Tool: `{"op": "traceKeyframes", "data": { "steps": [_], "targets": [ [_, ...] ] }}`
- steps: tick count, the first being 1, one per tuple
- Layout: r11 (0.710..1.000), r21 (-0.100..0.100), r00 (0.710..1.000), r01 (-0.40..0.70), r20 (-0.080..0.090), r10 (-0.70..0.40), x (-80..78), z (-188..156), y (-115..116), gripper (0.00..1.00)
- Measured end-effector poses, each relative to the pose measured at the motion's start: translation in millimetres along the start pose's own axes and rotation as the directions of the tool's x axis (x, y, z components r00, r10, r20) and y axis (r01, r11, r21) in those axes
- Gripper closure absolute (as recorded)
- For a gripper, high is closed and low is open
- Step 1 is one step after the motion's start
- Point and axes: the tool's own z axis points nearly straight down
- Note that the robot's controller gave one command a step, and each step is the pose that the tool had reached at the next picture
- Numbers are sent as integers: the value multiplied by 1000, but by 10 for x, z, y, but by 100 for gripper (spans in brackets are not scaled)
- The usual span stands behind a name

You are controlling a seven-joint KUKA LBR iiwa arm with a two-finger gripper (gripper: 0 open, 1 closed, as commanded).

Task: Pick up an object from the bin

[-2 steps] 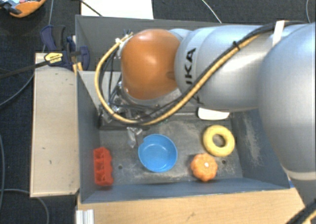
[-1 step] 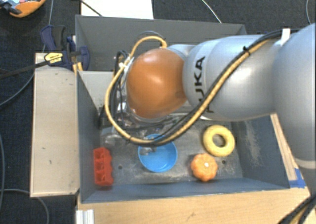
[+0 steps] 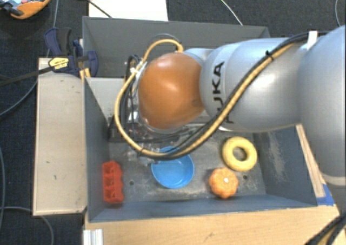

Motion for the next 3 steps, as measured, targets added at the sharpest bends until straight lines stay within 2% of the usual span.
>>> {"op": "traceKeyframes", "data": {
  "steps": [1,2,3],
  "targets": [
    [992,-1,992,123,-2,-123,559,271,-86,100],
    [992,0,992,122,2,-122,531,258,-80,0],
    [993,5,993,114,4,-114,979,-83,-250,0]
  ]
}}
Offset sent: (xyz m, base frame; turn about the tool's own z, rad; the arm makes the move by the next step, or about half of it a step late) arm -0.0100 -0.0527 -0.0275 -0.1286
